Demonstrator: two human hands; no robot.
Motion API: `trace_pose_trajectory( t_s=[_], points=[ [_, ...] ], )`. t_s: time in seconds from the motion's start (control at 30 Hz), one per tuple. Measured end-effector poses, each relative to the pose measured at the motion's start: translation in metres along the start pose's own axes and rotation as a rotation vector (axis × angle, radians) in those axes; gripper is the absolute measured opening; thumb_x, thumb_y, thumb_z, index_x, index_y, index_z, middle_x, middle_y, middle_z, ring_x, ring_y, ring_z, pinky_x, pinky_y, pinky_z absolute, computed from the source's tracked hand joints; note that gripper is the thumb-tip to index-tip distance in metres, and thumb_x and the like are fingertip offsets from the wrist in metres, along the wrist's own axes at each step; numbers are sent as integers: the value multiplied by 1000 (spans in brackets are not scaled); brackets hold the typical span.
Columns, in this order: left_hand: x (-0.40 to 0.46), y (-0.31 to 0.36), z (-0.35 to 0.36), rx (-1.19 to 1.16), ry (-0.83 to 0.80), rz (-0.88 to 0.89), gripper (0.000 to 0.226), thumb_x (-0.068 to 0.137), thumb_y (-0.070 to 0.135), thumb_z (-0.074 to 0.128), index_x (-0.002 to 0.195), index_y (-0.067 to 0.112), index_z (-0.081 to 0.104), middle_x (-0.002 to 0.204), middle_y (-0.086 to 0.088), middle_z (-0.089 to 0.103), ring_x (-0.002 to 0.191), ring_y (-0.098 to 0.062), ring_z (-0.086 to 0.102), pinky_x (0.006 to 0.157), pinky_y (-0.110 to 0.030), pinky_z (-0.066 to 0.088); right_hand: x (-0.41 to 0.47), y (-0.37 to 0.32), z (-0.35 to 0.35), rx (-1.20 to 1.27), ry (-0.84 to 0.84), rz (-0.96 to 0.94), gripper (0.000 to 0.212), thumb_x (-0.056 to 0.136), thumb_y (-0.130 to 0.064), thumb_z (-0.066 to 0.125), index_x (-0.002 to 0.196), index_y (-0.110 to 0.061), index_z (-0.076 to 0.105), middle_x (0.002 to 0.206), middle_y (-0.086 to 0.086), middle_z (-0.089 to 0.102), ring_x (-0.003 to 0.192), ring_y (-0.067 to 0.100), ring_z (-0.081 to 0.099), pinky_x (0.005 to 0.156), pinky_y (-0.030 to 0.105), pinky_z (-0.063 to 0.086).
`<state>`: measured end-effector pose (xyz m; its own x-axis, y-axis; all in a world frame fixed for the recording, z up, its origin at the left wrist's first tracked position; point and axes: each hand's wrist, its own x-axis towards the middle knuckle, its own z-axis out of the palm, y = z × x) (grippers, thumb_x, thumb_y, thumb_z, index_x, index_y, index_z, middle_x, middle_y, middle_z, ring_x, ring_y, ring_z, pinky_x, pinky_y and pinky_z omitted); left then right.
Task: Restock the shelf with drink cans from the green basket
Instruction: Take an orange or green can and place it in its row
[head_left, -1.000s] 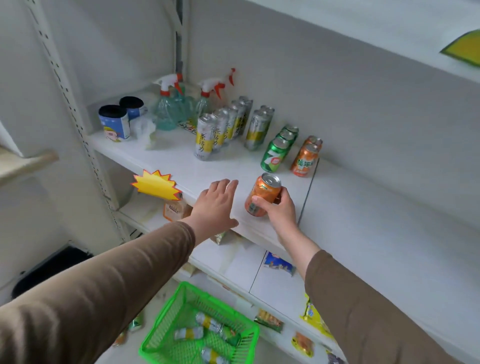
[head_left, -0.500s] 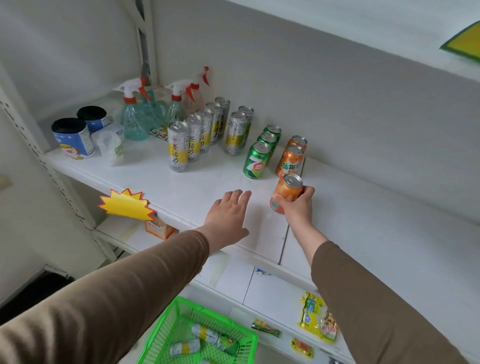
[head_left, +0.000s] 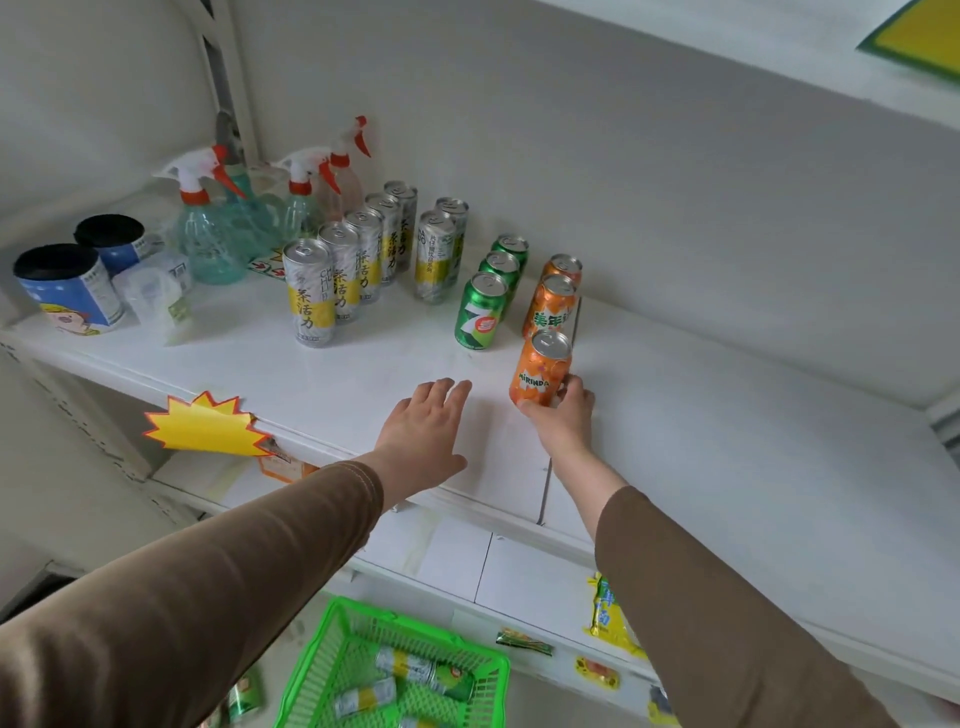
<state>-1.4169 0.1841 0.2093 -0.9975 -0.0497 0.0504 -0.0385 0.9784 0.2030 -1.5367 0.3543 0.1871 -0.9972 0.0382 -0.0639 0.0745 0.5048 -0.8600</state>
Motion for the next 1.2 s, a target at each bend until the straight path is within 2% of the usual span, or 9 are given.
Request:
trace_pose_trajectory(
  t_s=[0.17,0.3,0.37,0.5,0.63,0.8,0.93,1.07,1.2],
  points=[
    [6,1,-1,31,-12,5,101,82,50,68,155,19,5,158,-7,19,143,-27,21,113,-40,30,4,-3,5,75,-49,42,77,74,-21,86,137,-21,41,132,3,52,110,27,61,85,47,60],
    [11,0,-1,20,-12,6,101,82,49,68,155,20,5,159,-8,19,143,-28,22,114,-40,30,8,-15,10,113,-50,80,81,71,-28,86,137,-35,39,127,-3,58,99,25,63,48,26,55],
    [12,-3,0,16,-13,6,100,82,48,68,155,20,6,159,-8,19,144,-28,21,114,-40,30,11,-22,16,89,23,107,85,70,-29,86,141,-33,38,127,0,49,96,31,64,52,33,60],
    [12,-9,1,15,-14,1,100,83,48,68,155,20,5,159,-7,18,145,-28,20,115,-41,29,15,-30,28,205,137,198,73,74,-19,86,132,-21,41,130,8,38,89,35,65,68,48,63],
    [13,-14,0,18,-19,-8,100,83,49,67,155,20,4,160,-7,17,145,-27,19,116,-40,29,17,-24,34,251,139,138,66,77,-3,78,126,-21,37,135,7,46,83,23,64,66,40,63],
    [15,-15,0,22,-21,-6,99,84,48,67,155,20,4,160,-8,17,145,-28,19,116,-41,28,27,-31,31,92,109,113,83,77,-9,83,146,-21,37,136,9,39,100,33,61,69,47,63],
    [22,-14,-1,28,-13,-7,99,85,48,67,156,20,4,160,-8,16,146,-28,19,117,-41,28,32,-40,34,158,120,153,73,76,-11,84,133,-17,39,134,11,44,99,38,67,71,49,63],
    [28,-13,-1,29,-8,-6,98,85,48,67,155,20,4,160,-8,17,145,-28,19,116,-41,28,36,-46,37,350,123,188,55,83,-5,76,115,-22,35,123,11,59,82,31,74,66,37,63],
    [29,-15,0,33,-7,-12,98,85,49,66,155,20,4,160,-7,17,145,-28,19,116,-40,29,35,-52,39,354,155,187,58,86,-3,71,131,-15,35,135,10,47,91,35,72,68,36,63]
  ],
)
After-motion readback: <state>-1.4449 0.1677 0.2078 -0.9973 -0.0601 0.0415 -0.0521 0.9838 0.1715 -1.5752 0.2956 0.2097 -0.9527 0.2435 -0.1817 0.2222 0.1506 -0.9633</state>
